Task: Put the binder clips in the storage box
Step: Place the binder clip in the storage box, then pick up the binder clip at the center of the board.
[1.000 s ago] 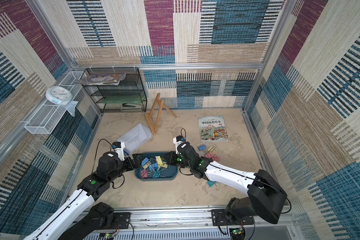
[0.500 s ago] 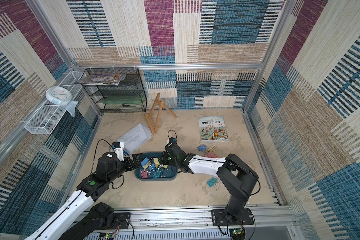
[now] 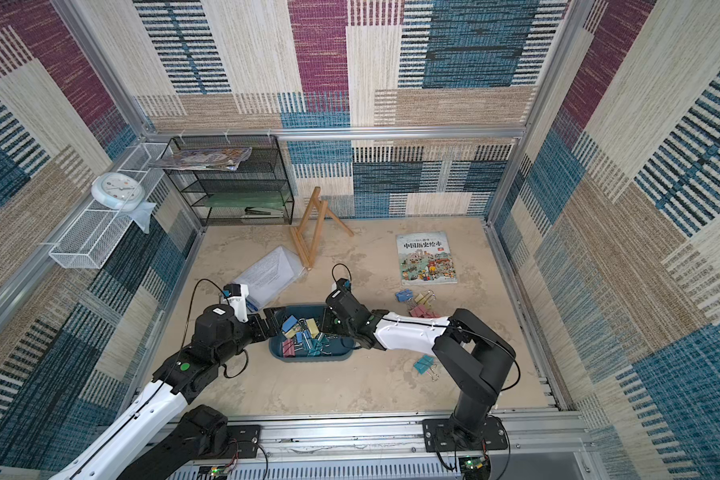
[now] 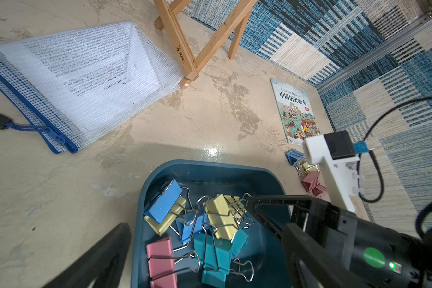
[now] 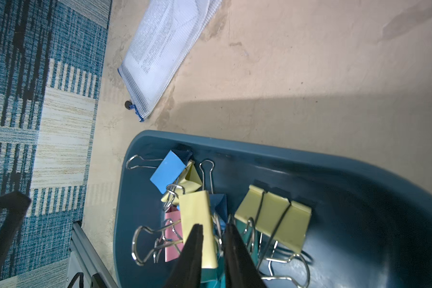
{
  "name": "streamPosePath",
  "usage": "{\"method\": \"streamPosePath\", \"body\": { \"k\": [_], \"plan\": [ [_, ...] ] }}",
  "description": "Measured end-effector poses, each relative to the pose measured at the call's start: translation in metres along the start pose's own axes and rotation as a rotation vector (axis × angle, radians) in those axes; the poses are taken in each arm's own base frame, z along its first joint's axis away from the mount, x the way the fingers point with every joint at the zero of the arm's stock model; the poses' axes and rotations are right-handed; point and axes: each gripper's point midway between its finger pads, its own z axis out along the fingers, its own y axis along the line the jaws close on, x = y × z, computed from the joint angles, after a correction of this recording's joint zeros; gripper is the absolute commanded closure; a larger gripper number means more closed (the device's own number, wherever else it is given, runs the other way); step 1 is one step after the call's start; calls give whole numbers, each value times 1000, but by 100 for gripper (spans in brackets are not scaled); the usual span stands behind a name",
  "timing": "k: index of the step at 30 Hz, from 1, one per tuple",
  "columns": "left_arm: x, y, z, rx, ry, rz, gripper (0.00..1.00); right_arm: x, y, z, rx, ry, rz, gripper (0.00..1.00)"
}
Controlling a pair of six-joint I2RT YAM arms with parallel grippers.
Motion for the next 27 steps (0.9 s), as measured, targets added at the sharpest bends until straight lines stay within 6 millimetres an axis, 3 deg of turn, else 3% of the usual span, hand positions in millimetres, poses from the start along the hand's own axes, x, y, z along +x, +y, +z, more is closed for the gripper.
{"method": "streamPosePath", "body": {
  "k": [6,13,16,22,24,27],
  "plan": [
    [-2,-1,-2,4,-11,0,1,-25,6,-37,19,-101,-41,63],
    [-2,-1,-3,4,-12,0,1,-69,2,-104,99,-299,-94,60],
    [-1,0,-1,0,-5,-1,1,-89,-22,-136,171,-399,-110,59],
    [0,0,1,-2,3,-1,1,-123,-101,-181,345,-501,-46,59],
    [1,1,1,-3,5,-1,1,-125,-122,-182,392,-476,-22,59],
    [1,1,2,-3,5,-1,1,-119,-146,-167,446,-382,0,58]
  ]
}}
